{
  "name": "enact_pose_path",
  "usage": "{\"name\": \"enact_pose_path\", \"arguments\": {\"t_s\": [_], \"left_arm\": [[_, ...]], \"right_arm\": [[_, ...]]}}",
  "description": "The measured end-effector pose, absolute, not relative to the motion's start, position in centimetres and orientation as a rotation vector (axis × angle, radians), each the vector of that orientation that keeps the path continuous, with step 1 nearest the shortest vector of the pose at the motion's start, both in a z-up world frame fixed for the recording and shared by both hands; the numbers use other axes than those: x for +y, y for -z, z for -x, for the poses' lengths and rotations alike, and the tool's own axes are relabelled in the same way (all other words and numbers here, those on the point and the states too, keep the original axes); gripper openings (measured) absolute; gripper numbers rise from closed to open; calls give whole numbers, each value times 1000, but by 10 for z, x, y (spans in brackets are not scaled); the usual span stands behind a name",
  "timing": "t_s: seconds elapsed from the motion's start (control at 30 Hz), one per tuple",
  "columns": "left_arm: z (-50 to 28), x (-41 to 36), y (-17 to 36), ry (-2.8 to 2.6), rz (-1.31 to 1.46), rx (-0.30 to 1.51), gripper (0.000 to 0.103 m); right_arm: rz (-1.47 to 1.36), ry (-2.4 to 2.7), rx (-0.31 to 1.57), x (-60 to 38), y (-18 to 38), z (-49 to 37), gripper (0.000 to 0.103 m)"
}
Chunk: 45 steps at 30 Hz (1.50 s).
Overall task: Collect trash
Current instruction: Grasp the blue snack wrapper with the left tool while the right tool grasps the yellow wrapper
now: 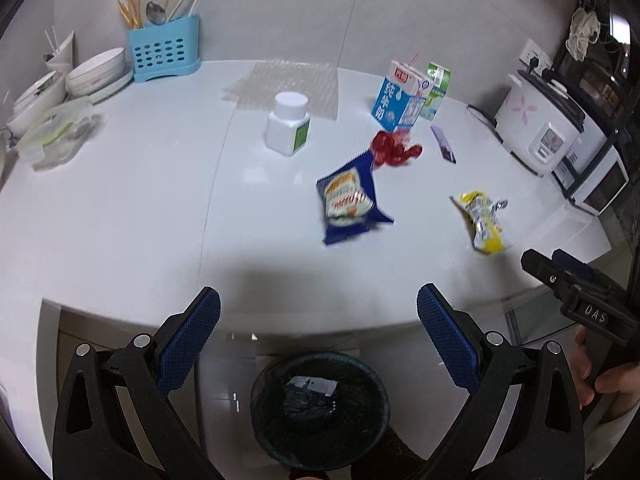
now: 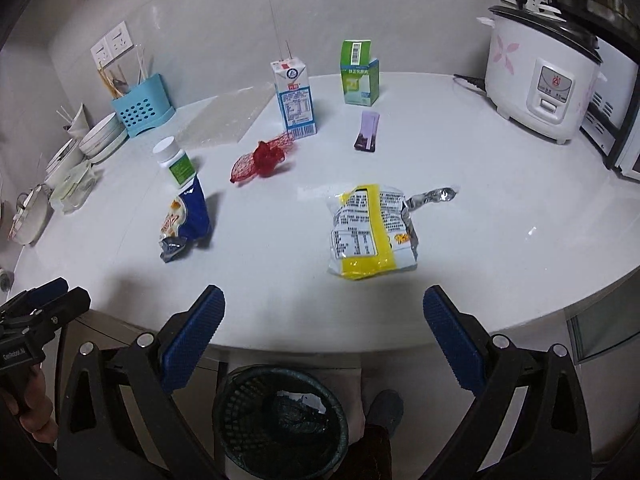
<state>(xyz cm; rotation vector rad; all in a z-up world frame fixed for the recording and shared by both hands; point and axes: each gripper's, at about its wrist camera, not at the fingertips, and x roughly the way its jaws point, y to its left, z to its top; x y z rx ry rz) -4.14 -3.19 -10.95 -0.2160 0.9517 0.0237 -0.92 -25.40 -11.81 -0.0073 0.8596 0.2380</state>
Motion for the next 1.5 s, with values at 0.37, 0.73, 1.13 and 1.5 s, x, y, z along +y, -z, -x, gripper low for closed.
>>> {"name": "enact_pose_path", "arguments": {"t_s": [0.37,0.73,1.13,1.5], "left_arm": [[-17,-42,101,-20,200,983,96],[-72,-52,130,-55,189,1081,96],[-106,-54,171,-114,196,1199,90],[-117,-58,178,-118,184,1236,45]], "right_arm": [[20,-198,896,-261,109,-43,95],[13,-166,1041,-270,142,-99,94],[17,-153,1147,-274,178,-124,91],[56,-149,1150,-269,179,-124,65]]}}
